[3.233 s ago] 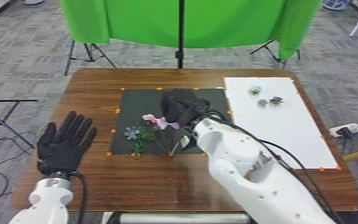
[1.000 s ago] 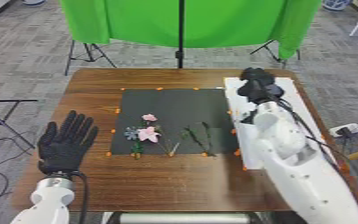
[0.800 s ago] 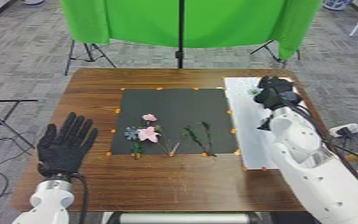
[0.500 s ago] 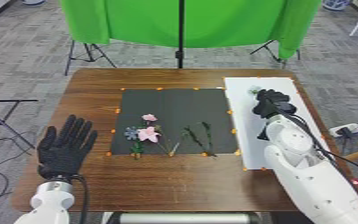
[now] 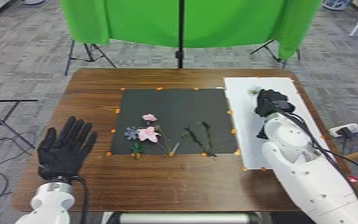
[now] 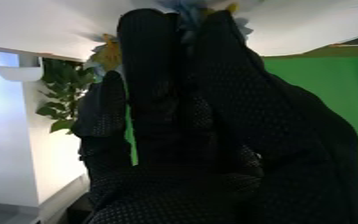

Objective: Arrange flowers

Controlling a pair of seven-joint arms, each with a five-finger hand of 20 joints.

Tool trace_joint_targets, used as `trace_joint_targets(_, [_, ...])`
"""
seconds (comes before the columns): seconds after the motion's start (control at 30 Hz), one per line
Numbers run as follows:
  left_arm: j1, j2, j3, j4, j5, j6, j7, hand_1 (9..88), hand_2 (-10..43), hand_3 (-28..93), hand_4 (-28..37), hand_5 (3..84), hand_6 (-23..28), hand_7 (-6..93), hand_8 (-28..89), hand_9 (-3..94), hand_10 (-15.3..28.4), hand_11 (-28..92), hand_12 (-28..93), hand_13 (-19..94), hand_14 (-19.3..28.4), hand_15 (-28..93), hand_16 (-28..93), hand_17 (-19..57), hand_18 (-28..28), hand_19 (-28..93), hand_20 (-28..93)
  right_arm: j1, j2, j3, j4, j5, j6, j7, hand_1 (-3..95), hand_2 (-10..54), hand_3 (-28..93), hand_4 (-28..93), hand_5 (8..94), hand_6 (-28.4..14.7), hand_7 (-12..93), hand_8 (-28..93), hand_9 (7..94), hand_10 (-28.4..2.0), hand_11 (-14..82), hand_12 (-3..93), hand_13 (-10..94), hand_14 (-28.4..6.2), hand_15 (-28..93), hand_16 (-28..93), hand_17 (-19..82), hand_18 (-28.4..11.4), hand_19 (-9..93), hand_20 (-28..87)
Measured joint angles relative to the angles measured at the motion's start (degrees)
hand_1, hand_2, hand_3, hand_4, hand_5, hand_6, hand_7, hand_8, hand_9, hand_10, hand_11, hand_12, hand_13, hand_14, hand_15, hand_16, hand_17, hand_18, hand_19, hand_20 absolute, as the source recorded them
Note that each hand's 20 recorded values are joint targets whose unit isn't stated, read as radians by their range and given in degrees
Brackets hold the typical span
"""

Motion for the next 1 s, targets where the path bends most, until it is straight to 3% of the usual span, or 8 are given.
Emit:
trace_joint_targets(0.13, [0.1,-0.07,-0.01,0.0,0.0,0.03,-0.02,25.6,19.2,75,-28.3,46.8,10.0,11.0,-10,39.6,15.2,21,8,29,15.8,36,-9,-8.3,13.8,37,12,-1.3,0.6,-0.6,-2.2,-0.3,0.9,0.1,61.1,-9.5,74,-28,72.7,-1.5,43,-3,80.9,-11.5,23.0,44.8,70,-8.5,49,38,34,-22.7,90,39])
trace_joint_targets(0.3, [0.3,-0.16,-0.07,-0.04,0.0,0.12,-0.01,25.6,19.2,75,-28.3,46.8,10.0,11.0,-10,39.6,15.2,21,8,29,15.8,36,-9,-8.3,13.9,37,12,-3.6,2.4,-1.8,-10.7,0.7,0.8,-1.5,60.9,-9.5,74,-28,71.2,-1.6,43,-3,79.5,-11.6,22.8,44.7,69,-8.3,50,38,32,-22.4,90,40])
trace_joint_targets(0.5, [0.5,-0.23,-0.11,-0.07,0.04,0.15,-0.01,25.5,19.2,75,-28.3,46.9,10.1,11.0,-10,39.8,15.2,21,8,29,15.8,36,-9,-8.3,13.8,37,12,-3.3,2.5,-3.9,-19.9,0.8,-2.2,-13.4,57.8,-9.5,75,-28,69.7,-2.2,42,-5,78.0,-11.7,21.6,43.1,67,-8.4,50,37,32,-22.4,89,40])
trace_joint_targets(0.57, [0.6,-0.23,-0.1,-0.13,0.04,0.36,-0.02,25.5,19.3,75,-28.3,47.0,10.1,11.1,-10,39.9,15.2,22,8,29,15.9,36,-9,-8.2,13.8,37,12,-1.8,1.3,-6.4,-20.2,0.9,-2.5,-15.8,57.6,-9.5,75,-28,69.5,-2.2,41,-5,77.9,-11.6,21.2,42.5,67,-8.5,50,36,31,-22.4,89,40])
trace_joint_targets(0.83, [0.2,-0.53,0.91,-0.12,0.01,0.94,-0.9,25.5,19.3,75,-28.3,47.3,10.2,11.2,-10,40.2,15.2,22,8,29,15.8,37,-9,-8.2,13.8,37,12,-0.7,-7.1,-11.5,-19.2,-0.4,-7.5,-14.4,56.8,-9.5,74,-28,68.0,-2.6,40,-5,76.7,-11.9,20.4,42.2,66,-8.3,50,36,31,-22.5,89,40])
trace_joint_targets(1.0, [-1.1,-0.58,2.16,0.52,0.13,1.18,-2.28,25.4,19.4,75,-28.3,47.3,10.3,11.1,-10,40.2,15.3,22,8,29,15.8,36,-9,-8.2,13.8,37,12,-1.8,-9.6,-14.2,-19.5,-0.8,-11.3,-13.2,56.8,-9.5,74,-28,67.0,-2.7,40,-5,75.5,-11.9,20.1,41.9,65,-8.2,49,36,31,-22.3,89,40])
